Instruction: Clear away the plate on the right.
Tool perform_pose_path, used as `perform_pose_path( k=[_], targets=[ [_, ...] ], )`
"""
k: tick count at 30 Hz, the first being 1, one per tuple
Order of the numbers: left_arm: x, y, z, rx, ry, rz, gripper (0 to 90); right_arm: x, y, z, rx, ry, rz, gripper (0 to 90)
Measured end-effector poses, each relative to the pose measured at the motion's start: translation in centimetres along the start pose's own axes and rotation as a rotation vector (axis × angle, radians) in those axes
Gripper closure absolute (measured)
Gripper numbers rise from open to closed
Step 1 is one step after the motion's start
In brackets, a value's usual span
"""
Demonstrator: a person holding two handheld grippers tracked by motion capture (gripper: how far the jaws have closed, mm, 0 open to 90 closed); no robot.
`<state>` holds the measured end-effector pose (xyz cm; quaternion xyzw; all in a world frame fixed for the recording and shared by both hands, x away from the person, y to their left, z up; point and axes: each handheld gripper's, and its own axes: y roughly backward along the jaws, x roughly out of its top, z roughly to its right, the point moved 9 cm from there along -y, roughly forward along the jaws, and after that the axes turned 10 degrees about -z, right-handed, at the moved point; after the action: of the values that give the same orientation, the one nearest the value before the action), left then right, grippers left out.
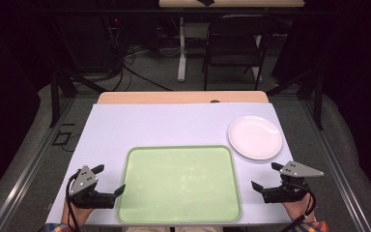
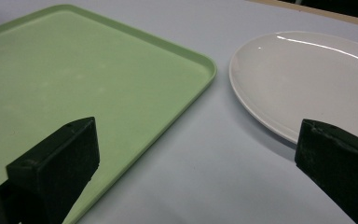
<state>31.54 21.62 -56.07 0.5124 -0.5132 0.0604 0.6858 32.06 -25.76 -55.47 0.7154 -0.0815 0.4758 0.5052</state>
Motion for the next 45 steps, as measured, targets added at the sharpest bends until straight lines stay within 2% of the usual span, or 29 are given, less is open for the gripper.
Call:
perform_pose_path(
  k=[9, 14, 15, 23, 30, 33, 36, 38, 40, 45],
  targets=[
    [0.0, 0.1, -0.2, 0.012, 0.013, 0.008, 0.0, -0.1, -0.2, 0.2, -0.003, -0.012, -0.008, 0.0],
    [0.0, 0.0, -0.5, 0.012, 0.023, 0.008, 0.0, -0.2, -0.5, 0.3, 0.009, -0.045, -0.026, 0.0],
    [-0.1, -0.1, -0.6, 0.016, 0.022, 0.000, 0.0, -0.3, -0.7, 0.5, 0.023, -0.070, -0.031, 0.0],
    [0.0, -0.1, -0.4, 0.018, 0.010, 0.006, 0.0, -0.4, -0.6, 2.1, 0.020, -0.191, -0.011, 0.0],
    [0.0, -0.1, -0.4, 0.022, 0.005, 0.003, 0.0, 0.0, -0.2, 2.9, -0.012, -0.233, 0.036, 0.0],
    [-0.1, -0.3, -0.4, 0.024, 0.003, -0.007, 0.0, 0.2, 0.0, 3.2, -0.002, -0.256, 0.059, 0.0],
    [-0.2, -0.3, -0.4, 0.023, 0.006, -0.009, 0.0, 0.2, -0.2, 3.6, -0.003, -0.277, 0.062, 0.0],
    [-0.2, -0.3, -0.5, 0.026, 0.007, -0.009, 0.0, 0.1, -0.4, 4.2, 0.009, -0.321, 0.071, 0.0],
    [-0.2, -0.3, -0.4, 0.026, 0.007, -0.010, 0.0, -0.1, -0.6, 4.9, 0.001, -0.355, 0.066, 0.0],
    [-0.2, -0.4, -0.4, 0.025, 0.005, -0.014, 0.0, 0.0, -0.9, 5.6, -0.002, -0.385, 0.070, 0.0]
  ],
)
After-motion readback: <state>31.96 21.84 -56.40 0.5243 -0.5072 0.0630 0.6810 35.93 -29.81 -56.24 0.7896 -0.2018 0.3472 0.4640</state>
